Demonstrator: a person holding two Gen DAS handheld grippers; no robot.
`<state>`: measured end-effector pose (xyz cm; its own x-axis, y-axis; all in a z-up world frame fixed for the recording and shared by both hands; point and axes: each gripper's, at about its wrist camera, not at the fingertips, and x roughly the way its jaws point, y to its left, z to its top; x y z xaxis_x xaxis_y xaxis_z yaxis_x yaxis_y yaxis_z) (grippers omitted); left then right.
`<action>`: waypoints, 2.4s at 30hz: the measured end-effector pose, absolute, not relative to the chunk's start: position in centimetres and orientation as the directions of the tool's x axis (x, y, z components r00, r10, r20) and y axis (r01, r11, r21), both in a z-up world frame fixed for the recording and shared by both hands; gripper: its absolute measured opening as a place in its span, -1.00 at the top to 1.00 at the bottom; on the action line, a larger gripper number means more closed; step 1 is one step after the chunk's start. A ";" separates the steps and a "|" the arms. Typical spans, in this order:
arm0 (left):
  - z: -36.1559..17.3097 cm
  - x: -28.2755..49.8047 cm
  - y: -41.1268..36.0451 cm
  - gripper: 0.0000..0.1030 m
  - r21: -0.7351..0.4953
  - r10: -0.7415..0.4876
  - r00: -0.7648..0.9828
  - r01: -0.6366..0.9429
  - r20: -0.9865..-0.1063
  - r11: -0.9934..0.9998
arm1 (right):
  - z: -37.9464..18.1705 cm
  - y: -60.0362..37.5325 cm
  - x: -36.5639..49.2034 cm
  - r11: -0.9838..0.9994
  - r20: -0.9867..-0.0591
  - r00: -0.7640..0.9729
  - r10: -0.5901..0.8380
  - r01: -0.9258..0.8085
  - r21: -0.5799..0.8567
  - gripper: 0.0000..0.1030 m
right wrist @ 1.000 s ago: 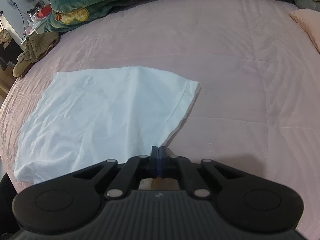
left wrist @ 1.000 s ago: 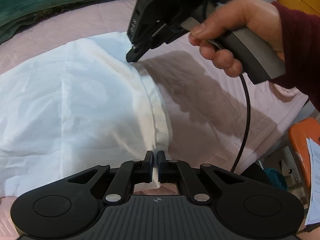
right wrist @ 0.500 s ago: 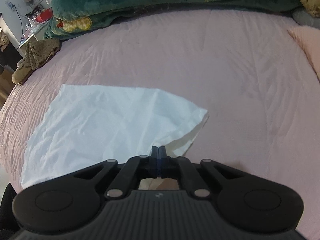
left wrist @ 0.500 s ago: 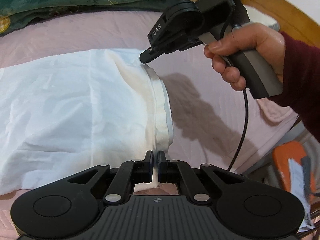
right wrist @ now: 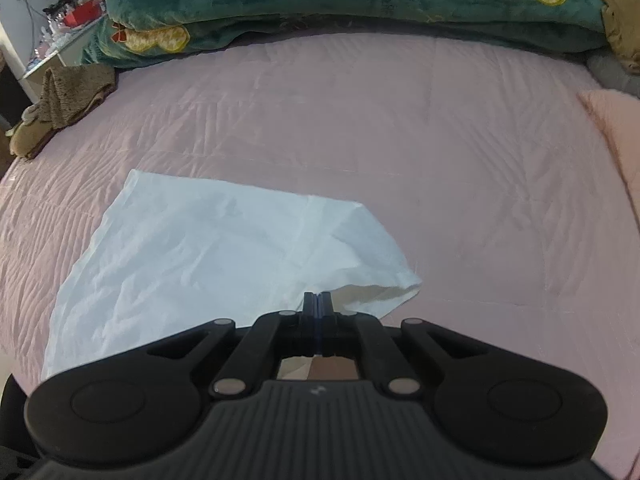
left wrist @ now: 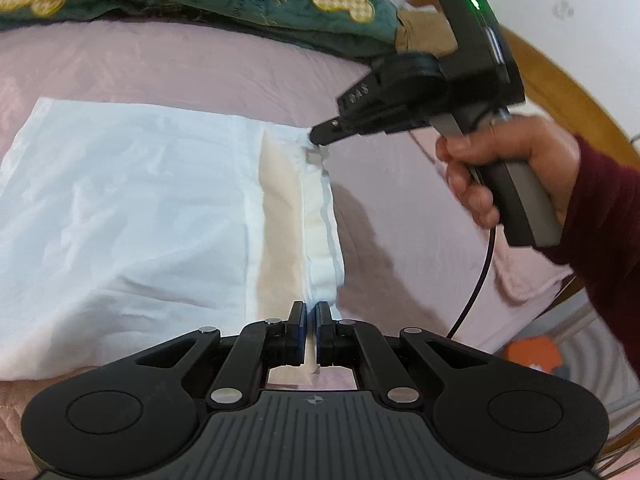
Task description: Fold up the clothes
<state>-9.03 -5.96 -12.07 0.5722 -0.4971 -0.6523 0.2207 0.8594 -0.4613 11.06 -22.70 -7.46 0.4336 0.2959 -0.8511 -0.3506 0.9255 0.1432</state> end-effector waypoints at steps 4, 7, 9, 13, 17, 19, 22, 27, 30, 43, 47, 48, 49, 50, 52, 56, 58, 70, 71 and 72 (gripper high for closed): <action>-11.9 -9.5 -3.3 0.91 -0.514 -0.538 0.580 0.226 -0.611 0.828 | -6.7 -19.4 10.9 0.929 -0.858 0.441 0.262 -0.358 0.099 0.99; -12.3 -10.0 -0.8 0.91 -0.554 -0.552 0.598 0.207 -0.581 0.806 | -6.5 -16.0 10.9 0.922 -0.865 0.440 0.240 -0.383 0.061 0.99; -12.7 -10.5 1.3 0.91 -0.583 -0.553 0.613 0.180 -0.564 0.793 | -6.4 -13.7 10.9 0.916 -0.870 0.439 0.226 -0.400 0.036 0.99; -13.8 -11.2 5.9 0.91 -0.637 -0.538 0.649 0.105 -0.538 0.764 | -6.1 -9.2 10.9 0.901 -0.877 0.438 0.196 -0.433 -0.014 0.99; -15.2 -12.2 9.9 0.91 -0.676 -0.516 0.674 0.034 -0.529 0.736 | -6.1 -4.3 11.1 0.878 -0.881 0.433 0.188 -0.476 -0.046 0.99; -15.7 -12.9 11.6 0.91 -0.687 -0.500 0.689 0.004 -0.525 0.726 | -6.1 -1.5 11.2 0.862 -0.885 0.420 0.201 -0.506 -0.044 0.99; -16.4 -13.8 14.4 0.91 -0.700 -0.471 0.713 -0.040 -0.520 0.713 | -6.0 2.4 11.2 0.832 -0.884 0.410 0.225 -0.553 -0.045 0.99; -17.8 -15.2 17.1 0.91 -0.711 -0.437 0.721 -0.110 -0.538 0.694 | -6.8 7.9 10.6 0.772 -0.897 0.374 0.236 -0.633 -0.061 0.99; -18.8 -15.7 18.1 0.87 -0.710 -0.435 0.703 -0.141 -0.562 0.689 | -7.8 10.1 10.4 0.748 -0.908 0.360 0.216 -0.658 -0.083 0.95; -14.5 -17.8 18.3 0.60 -0.551 -0.291 0.731 -0.138 -0.618 0.823 | -4.5 4.6 10.7 0.831 -0.875 0.438 0.208 -0.551 -0.078 0.88; -11.3 -17.4 15.5 0.36 -0.422 -0.261 0.743 -0.031 -0.616 0.906 | -4.8 0.7 10.8 0.855 -0.873 0.447 0.193 -0.513 -0.073 0.80; -10.7 -17.0 14.9 0.36 -0.402 -0.262 0.747 -0.009 -0.612 0.915 | -5.0 -0.1 10.7 0.856 -0.874 0.443 0.198 -0.513 -0.066 0.75; -10.3 -16.6 14.5 0.36 -0.391 -0.265 0.748 0.008 -0.608 0.920 | -5.2 -0.7 10.6 0.856 -0.874 0.440 0.204 -0.514 -0.060 0.65; -10.0 -16.2 14.1 0.36 -0.378 -0.259 0.751 0.014 -0.607 0.926 | -5.3 -1.2 10.5 0.853 -0.870 0.443 0.216 -0.519 -0.053 0.57; -9.5 -14.8 13.5 0.36 -0.342 -0.231 0.762 0.013 -0.605 0.940 | -5.6 -2.2 10.2 0.847 -0.862 0.446 0.240 -0.530 -0.039 0.30; -8.4 -10.2 13.6 0.36 -0.278 -0.153 0.772 -0.033 -0.617 0.960 | -6.6 -3.5 10.5 0.826 -0.854 0.429 0.295 -0.563 0.003 0.23; -7.9 -7.8 13.5 0.36 -0.258 -0.125 0.767 -0.054 -0.630 0.965 | -7.2 -3.8 10.9 0.819 -0.851 0.417 0.319 -0.573 0.026 0.23; -8.9 5.9 9.7 0.35 -0.011 -0.096 0.654 0.133 -0.751 0.991 | -10.9 -4.9 14.3 0.768 -0.867 0.320 0.383 -0.632 0.106 0.18; -9.4 6.4 9.3 0.35 0.005 -0.104 0.636 0.168 -0.765 0.986 | -11.1 -5.0 14.3 0.762 -0.868 0.310 0.388 -0.637 0.113 0.18; -9.9 6.9 8.8 0.35 0.027 -0.110 0.618 0.208 -0.779 0.978 | -11.3 -5.2 14.3 0.757 -0.869 0.302 0.392 -0.642 0.118 0.18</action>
<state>6.89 8.82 -9.90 0.6176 -0.1098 -0.7788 0.2076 0.9778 0.0268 14.35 -5.16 -11.29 0.3016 0.3916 -0.8693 -0.6425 0.7571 0.1182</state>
